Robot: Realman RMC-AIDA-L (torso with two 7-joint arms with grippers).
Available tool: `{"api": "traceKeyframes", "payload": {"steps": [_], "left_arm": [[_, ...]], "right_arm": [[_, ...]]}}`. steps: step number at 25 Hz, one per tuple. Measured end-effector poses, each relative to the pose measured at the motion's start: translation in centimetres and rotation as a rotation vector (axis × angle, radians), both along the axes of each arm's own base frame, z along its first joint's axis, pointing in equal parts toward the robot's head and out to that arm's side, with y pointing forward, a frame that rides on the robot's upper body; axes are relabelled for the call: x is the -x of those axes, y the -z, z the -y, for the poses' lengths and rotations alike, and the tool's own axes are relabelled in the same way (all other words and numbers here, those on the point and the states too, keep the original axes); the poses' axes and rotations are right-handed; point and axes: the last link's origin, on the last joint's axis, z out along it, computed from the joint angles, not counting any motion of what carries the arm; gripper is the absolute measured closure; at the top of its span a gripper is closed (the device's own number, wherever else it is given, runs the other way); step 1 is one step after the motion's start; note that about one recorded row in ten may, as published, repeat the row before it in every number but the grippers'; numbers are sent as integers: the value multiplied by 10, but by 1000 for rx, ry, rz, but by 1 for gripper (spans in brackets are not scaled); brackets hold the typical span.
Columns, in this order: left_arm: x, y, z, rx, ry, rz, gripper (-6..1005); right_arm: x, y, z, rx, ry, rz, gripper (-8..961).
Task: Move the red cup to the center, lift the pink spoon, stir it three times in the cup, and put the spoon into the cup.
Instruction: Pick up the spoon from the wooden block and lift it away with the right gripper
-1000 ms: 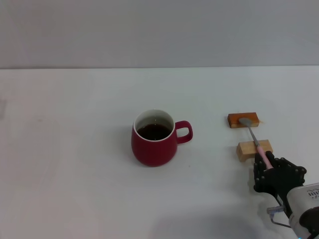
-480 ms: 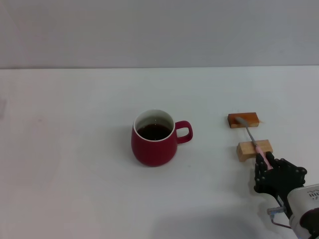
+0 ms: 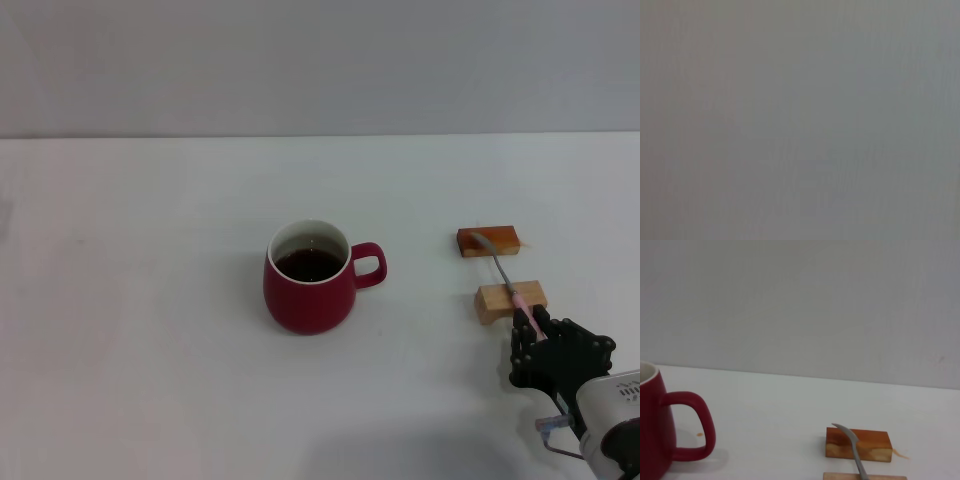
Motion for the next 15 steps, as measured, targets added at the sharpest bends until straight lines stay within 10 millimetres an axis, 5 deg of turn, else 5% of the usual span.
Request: {"api": "traceKeyframes", "payload": {"steps": [15], "left_arm": [[0, 0, -1, 4, -3, 1, 155]], "right_arm": [[0, 0, -1, -3, -2, 9, 800]]}}
